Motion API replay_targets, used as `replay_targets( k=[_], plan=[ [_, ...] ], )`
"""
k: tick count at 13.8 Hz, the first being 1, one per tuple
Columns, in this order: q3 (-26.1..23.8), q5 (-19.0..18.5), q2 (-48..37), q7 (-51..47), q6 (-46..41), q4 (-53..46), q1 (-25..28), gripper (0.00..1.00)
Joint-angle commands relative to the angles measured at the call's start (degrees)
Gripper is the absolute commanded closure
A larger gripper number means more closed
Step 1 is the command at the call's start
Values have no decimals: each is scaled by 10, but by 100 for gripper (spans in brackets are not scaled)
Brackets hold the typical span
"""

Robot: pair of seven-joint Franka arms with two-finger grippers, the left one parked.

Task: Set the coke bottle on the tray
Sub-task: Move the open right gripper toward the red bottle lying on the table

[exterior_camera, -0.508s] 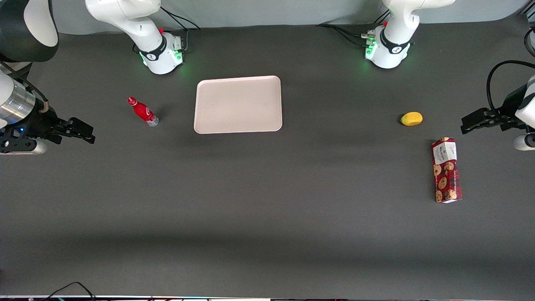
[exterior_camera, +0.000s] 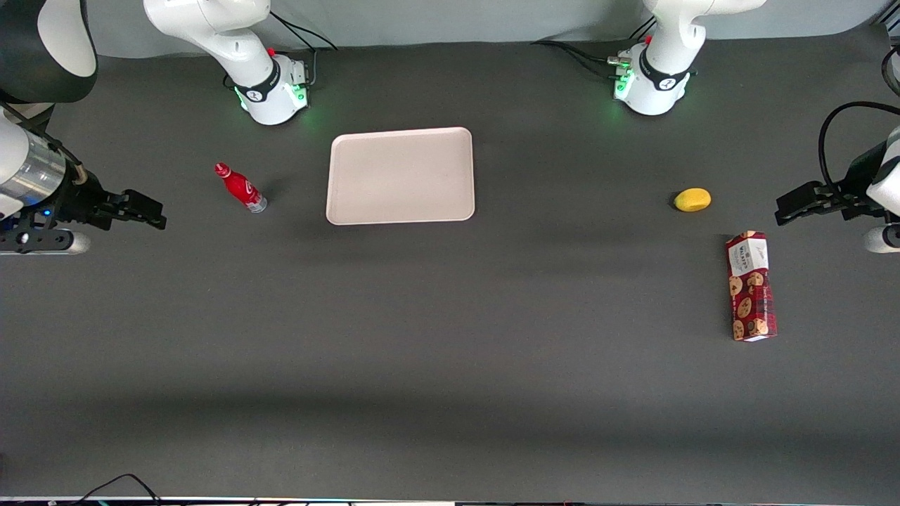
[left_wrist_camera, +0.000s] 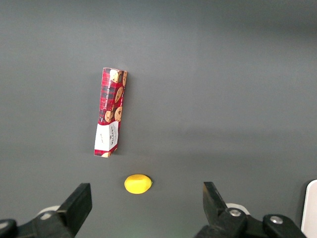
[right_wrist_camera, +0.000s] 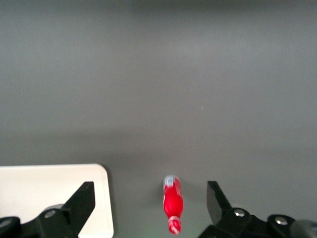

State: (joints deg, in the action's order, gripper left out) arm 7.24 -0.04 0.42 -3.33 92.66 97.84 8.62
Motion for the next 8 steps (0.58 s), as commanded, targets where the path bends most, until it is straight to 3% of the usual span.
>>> replay_targets(
  k=[1,5,8],
  plan=[
    [1,8,-55,-4,10,84,3,0],
    [-1,-2,-220,-2,143,341,4,0],
    [-7,-19,-282,-2,213,463,3,0]
  ],
)
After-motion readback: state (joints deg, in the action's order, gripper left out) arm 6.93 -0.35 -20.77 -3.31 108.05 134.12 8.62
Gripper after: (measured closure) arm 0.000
